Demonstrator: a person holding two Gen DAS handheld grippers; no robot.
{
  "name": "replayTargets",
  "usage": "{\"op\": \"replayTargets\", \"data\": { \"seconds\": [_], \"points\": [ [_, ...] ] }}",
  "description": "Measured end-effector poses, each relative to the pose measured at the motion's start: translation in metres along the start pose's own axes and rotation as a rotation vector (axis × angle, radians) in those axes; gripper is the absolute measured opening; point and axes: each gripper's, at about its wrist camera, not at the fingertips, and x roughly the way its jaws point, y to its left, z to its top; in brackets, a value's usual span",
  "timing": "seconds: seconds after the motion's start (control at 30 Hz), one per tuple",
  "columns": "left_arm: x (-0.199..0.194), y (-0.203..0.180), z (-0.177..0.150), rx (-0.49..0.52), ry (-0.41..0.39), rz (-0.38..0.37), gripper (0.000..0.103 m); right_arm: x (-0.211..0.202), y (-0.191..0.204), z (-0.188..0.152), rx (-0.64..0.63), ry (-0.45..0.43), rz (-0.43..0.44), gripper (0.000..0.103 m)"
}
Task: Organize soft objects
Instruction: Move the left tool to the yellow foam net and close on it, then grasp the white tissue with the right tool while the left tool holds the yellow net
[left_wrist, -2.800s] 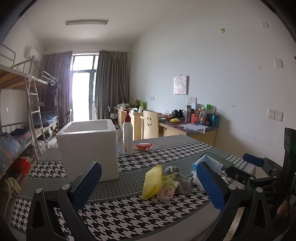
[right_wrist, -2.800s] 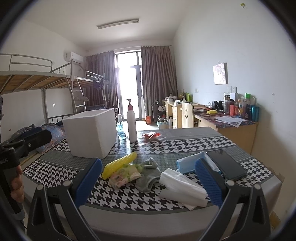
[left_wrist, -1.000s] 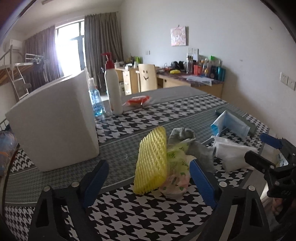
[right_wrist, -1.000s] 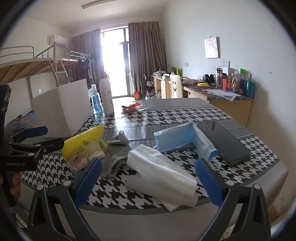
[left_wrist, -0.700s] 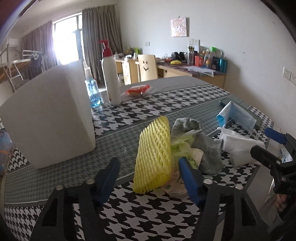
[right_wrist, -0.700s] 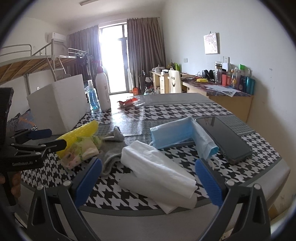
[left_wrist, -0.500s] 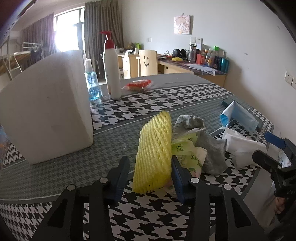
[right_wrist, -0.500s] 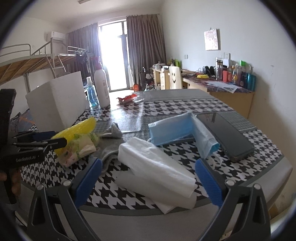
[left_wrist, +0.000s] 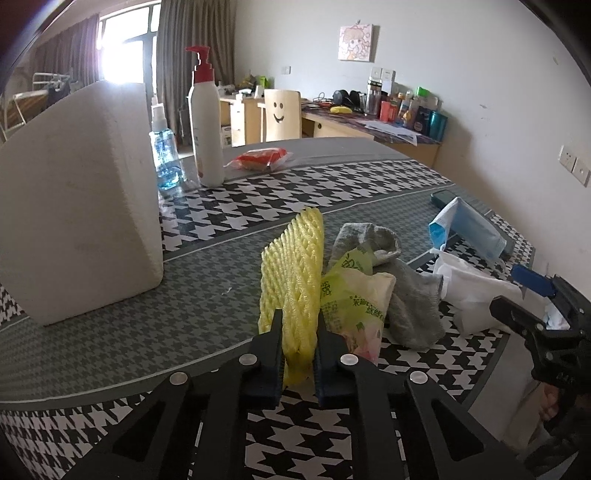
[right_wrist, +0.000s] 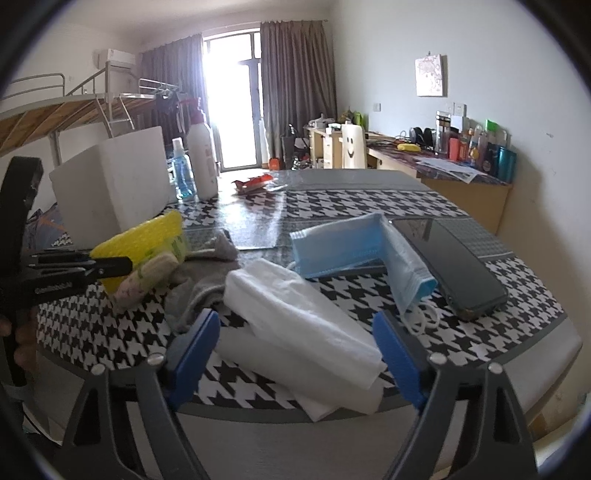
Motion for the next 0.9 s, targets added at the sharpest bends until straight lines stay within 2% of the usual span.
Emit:
{"op": "replayTargets", "data": {
  "seconds": [0.13, 0.2, 0.37, 0.43, 0.5, 0.53, 0.6, 0.7, 0.9],
  "points": [
    [-0.002, -0.001, 0.0, 0.005, -0.011, -0.013, 0.011, -0.003, -0.002, 0.002, -0.004, 0.002, 0.002, 0.086],
    [-0.003, 0.0, 0.0, 0.002, -0.01, -0.019, 0.011, -0.002, -0.002, 0.005, -0.023, 0.013, 0.003, 0.077],
    [-0.006, 0.0, -0.001, 0.001, -0.015, -0.026, 0.011, 0.011, 0.003, 0.012, -0.062, 0.067, 0.009, 0.067],
    [-0.006, 0.0, -0.002, 0.003, -0.016, -0.032, 0.011, 0.016, 0.005, 0.013, -0.073, 0.089, 0.021, 0.067],
    [-0.008, 0.0, -0.002, 0.004, -0.018, -0.035, 0.011, 0.022, 0.005, 0.013, -0.071, 0.111, 0.026, 0.056],
    [-0.008, 0.001, -0.002, 0.004, -0.019, -0.037, 0.011, 0.025, 0.005, 0.013, -0.07, 0.125, 0.027, 0.054],
    [-0.008, 0.001, -0.002, 0.006, -0.021, -0.038, 0.011, 0.029, 0.004, 0.013, -0.068, 0.149, 0.028, 0.041],
    [-0.008, 0.001, -0.002, 0.005, -0.014, -0.044, 0.011, 0.034, 0.004, 0.012, -0.068, 0.175, 0.018, 0.031],
    [-0.011, 0.0, -0.001, 0.02, -0.025, -0.045, 0.011, 0.036, 0.005, 0.013, -0.091, 0.203, 0.006, 0.027]
  ]
}}
